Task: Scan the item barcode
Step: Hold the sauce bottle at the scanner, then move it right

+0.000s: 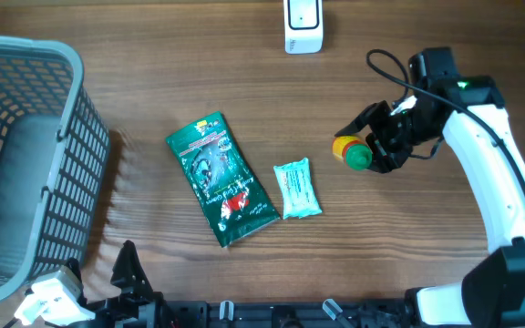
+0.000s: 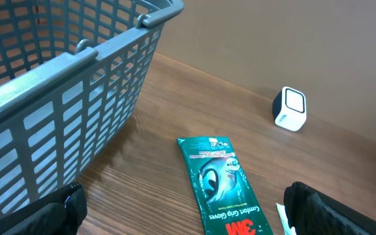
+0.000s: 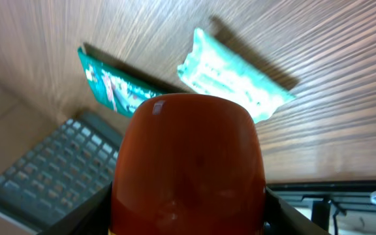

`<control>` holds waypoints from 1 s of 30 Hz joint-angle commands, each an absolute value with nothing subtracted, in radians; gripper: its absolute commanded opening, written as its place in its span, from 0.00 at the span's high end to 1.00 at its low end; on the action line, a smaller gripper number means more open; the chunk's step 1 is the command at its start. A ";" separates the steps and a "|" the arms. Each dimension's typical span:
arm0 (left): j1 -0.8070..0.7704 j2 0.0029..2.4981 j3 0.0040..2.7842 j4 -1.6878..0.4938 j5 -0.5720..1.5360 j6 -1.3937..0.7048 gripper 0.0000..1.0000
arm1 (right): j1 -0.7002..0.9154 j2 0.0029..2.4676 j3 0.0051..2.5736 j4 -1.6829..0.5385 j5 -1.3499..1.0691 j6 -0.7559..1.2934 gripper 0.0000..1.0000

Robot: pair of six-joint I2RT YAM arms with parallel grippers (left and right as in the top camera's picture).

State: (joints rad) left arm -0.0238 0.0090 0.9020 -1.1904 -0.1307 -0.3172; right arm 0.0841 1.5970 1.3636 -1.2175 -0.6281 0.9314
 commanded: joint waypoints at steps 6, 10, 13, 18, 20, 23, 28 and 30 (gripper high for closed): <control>-0.017 0.006 0.901 -1.190 -0.132 -0.323 0.00 | 0.087 1.551 1.369 -1.112 -0.152 1.164 0.63; -0.017 0.006 0.901 -1.190 -0.132 -0.323 0.00 | 0.100 1.554 1.368 -0.933 -0.034 1.235 0.66; -0.017 0.006 0.901 -1.190 -0.132 -0.323 0.00 | 0.152 1.574 1.368 -0.762 0.038 1.235 0.66; -0.017 0.006 0.901 -1.190 -0.132 -0.323 0.00 | 0.233 1.676 1.369 -0.461 0.109 1.230 0.60; -0.017 0.006 0.901 -1.190 -0.132 -0.323 0.00 | 0.239 1.740 1.369 -0.333 0.109 1.229 0.60; -0.017 0.006 0.901 -1.190 -0.132 -0.323 0.00 | 0.238 1.858 1.419 -0.166 0.109 1.221 0.59; -0.017 0.006 0.901 -1.190 -0.132 -0.323 0.00 | 0.239 2.177 1.802 -0.152 0.163 1.150 0.57; -0.017 0.006 0.901 -1.190 -0.132 -0.323 0.00 | 0.239 2.295 1.941 -0.162 0.222 1.149 0.56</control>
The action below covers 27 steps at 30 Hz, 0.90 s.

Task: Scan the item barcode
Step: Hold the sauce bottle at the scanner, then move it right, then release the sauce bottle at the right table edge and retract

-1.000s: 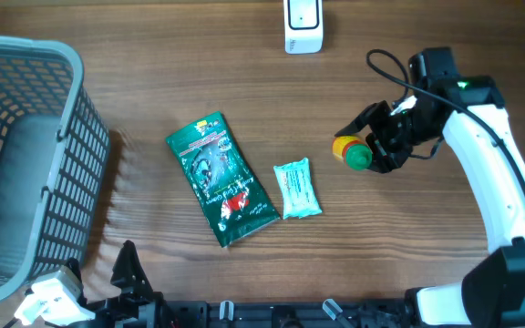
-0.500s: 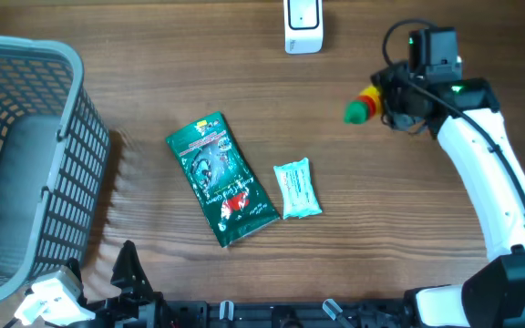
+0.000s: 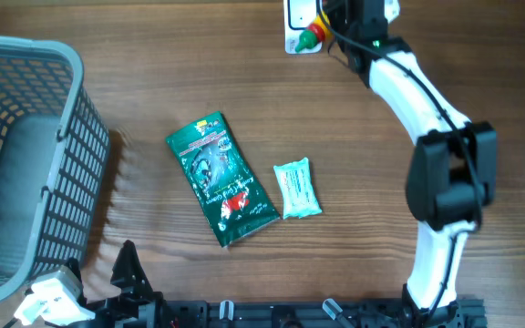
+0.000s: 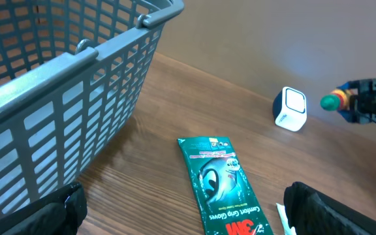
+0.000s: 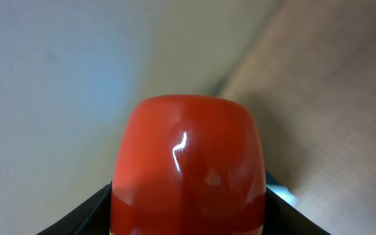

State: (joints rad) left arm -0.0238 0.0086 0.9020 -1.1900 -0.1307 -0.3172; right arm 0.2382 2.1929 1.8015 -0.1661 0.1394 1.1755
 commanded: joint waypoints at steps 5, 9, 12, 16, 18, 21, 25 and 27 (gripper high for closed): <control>-0.017 0.006 0.901 -1.190 -0.132 -0.323 0.00 | 0.268 2.507 2.140 -0.068 0.215 1.209 0.55; -0.017 0.006 0.901 -1.190 -0.132 -0.323 0.00 | 0.286 2.510 2.140 -0.069 0.213 1.203 0.55; -0.017 0.006 0.901 -1.190 -0.132 -0.323 0.00 | 0.283 2.488 2.156 -0.147 0.210 1.179 0.55; -0.017 0.006 0.901 -1.190 -0.132 -0.323 0.00 | 0.221 2.385 2.173 -0.349 0.241 1.178 0.56; -0.017 0.006 0.901 -1.190 -0.132 -0.323 0.00 | 0.145 2.300 2.173 -0.509 0.255 1.177 0.55; -0.017 0.006 0.901 -1.190 -0.132 -0.323 0.00 | 0.022 2.230 2.173 -0.655 0.280 1.176 0.56; -0.017 0.006 0.901 -1.190 -0.132 -0.323 0.00 | -0.167 2.219 2.168 -0.826 0.419 1.125 0.56; -0.017 0.006 0.901 -1.190 -0.132 -0.323 0.00 | -0.257 2.224 2.139 -0.890 0.532 1.123 0.54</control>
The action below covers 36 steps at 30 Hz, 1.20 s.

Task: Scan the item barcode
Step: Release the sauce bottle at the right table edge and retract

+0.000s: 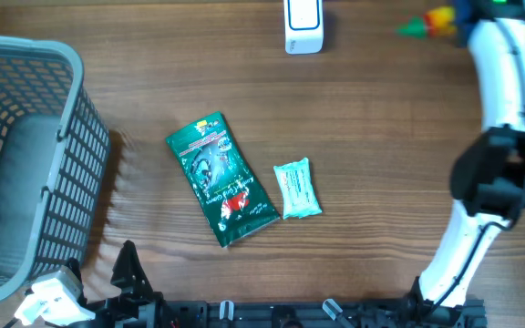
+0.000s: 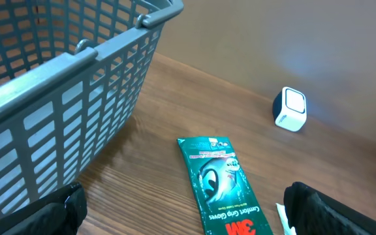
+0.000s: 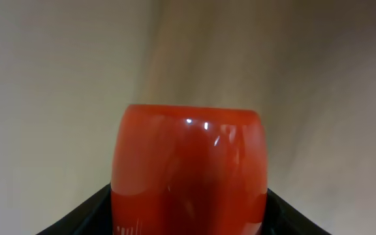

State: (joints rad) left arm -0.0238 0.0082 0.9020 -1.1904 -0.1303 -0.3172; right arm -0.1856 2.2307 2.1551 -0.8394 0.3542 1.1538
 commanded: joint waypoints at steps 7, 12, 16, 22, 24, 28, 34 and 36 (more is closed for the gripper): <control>-0.017 0.006 0.901 -1.190 -0.132 -0.323 0.00 | -0.580 2.237 1.946 -0.874 0.536 1.098 0.51; -0.017 0.006 0.901 -1.190 -0.132 -0.323 0.00 | -0.650 2.237 1.843 -0.757 0.495 1.035 0.44; -0.017 0.006 0.901 -1.190 -0.132 -0.323 0.00 | -0.633 2.236 1.912 -0.698 0.434 0.821 0.07; -0.017 0.006 0.901 -1.190 -0.132 -0.323 0.00 | -0.618 2.119 2.069 -0.848 -0.002 0.767 0.00; -0.017 0.006 0.901 -1.190 -0.132 -0.323 0.00 | -0.582 2.057 2.069 -0.910 -0.251 0.775 0.00; -0.017 0.006 0.901 -1.190 -0.132 -0.323 0.00 | -0.402 1.996 2.069 -1.125 -0.413 0.775 0.01; -0.017 0.006 0.901 -1.190 -0.132 -0.323 0.00 | -0.030 1.985 2.069 -1.258 -0.331 0.653 0.02; -0.017 0.006 0.901 -1.190 -0.132 -0.323 0.00 | 0.109 1.985 2.068 -1.336 -0.228 0.604 0.02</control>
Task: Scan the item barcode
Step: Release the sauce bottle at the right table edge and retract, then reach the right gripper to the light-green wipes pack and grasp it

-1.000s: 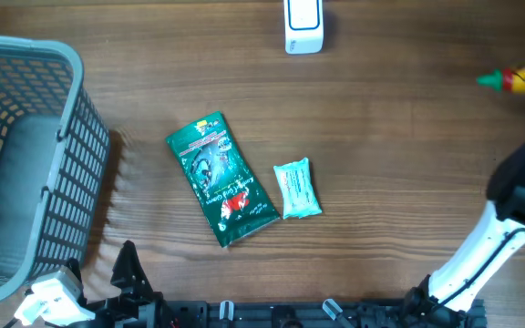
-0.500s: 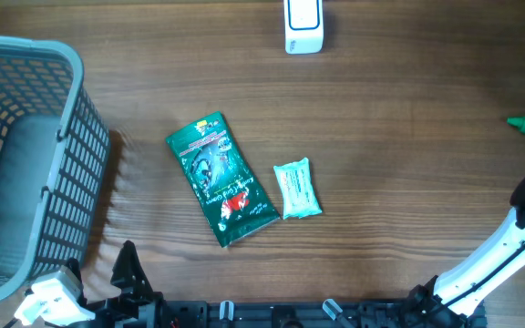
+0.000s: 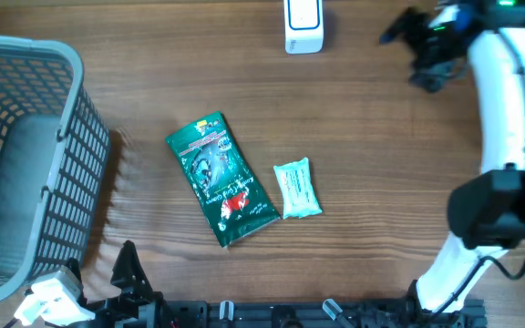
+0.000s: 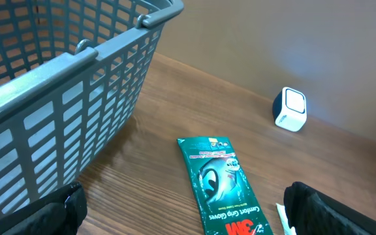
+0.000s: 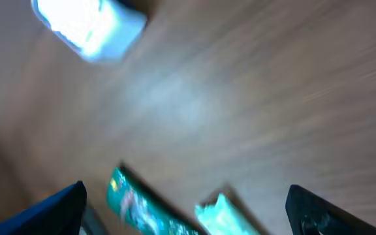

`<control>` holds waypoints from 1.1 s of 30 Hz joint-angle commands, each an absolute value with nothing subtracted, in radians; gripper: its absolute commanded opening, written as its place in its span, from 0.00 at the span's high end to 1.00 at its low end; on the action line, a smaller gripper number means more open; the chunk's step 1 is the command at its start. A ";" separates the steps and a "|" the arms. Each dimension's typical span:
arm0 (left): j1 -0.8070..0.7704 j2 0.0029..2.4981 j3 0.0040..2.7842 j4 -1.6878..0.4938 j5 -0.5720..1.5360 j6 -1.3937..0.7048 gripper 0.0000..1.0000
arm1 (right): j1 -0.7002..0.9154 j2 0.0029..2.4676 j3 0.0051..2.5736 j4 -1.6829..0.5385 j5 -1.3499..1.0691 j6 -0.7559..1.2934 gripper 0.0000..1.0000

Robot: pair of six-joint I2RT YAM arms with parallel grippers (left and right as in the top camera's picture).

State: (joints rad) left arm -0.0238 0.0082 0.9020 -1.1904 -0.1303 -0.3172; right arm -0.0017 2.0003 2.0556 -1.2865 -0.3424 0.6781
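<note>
The white scanner (image 3: 303,25) stands at the table's far edge and also shows in the left wrist view (image 4: 291,109) and, blurred, in the right wrist view (image 5: 87,23). My right gripper (image 3: 406,53) hangs to its right, open, with nothing between its fingers (image 5: 188,209). No red bottle shows in any view. A green glove packet (image 3: 221,179) and a small teal packet (image 3: 296,189) lie flat mid-table. My left gripper (image 4: 188,222) is open at the near left edge, low over the wood, short of the green packet (image 4: 224,189).
A grey plastic basket (image 3: 25,155) fills the left side of the table, its rim close to the left wrist camera (image 4: 109,49). The right arm's white links (image 3: 509,118) run down the table's right side.
My right gripper was shut on the red bottle at the far right edge. Now it is open and empty, a little lower and further left. The bottle is out of view. The left arm is unchanged.
My right gripper held a red bottle with a green cap right of the teal packet. Then it held the bottle close beside the scanner. Then it held it off to the far right. Now the gripper is open without it. The packets never moved.
</note>
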 commanded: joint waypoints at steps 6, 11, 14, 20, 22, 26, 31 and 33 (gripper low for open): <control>-0.017 0.006 0.901 -1.190 -0.132 -0.323 0.00 | 0.525 1.992 1.983 -1.449 0.053 0.564 0.00; -0.017 0.006 0.901 -1.190 -0.132 -0.323 0.00 | 0.724 1.992 1.680 -1.306 0.146 0.561 0.00; -0.017 0.006 0.901 -1.190 -0.132 -0.323 0.00 | 0.780 1.992 1.488 -1.121 0.148 0.574 0.05; -0.017 0.006 0.901 -1.190 -0.132 -0.323 0.00 | 0.862 1.995 1.333 -0.963 0.360 0.547 0.30; -0.017 0.006 0.901 -1.190 -0.132 -0.323 0.00 | 0.871 2.007 1.313 -0.963 0.389 0.579 0.43; -0.017 0.006 0.901 -1.190 -0.132 -0.323 0.00 | 0.870 2.009 1.273 -0.955 0.425 0.659 0.78; -0.017 0.006 0.901 -1.190 -0.132 -0.323 0.00 | 0.865 1.995 1.480 -1.096 0.150 0.617 0.96; -0.017 0.006 0.901 -1.190 -0.132 -0.323 0.00 | 0.842 1.960 1.609 -1.162 -0.036 0.454 0.96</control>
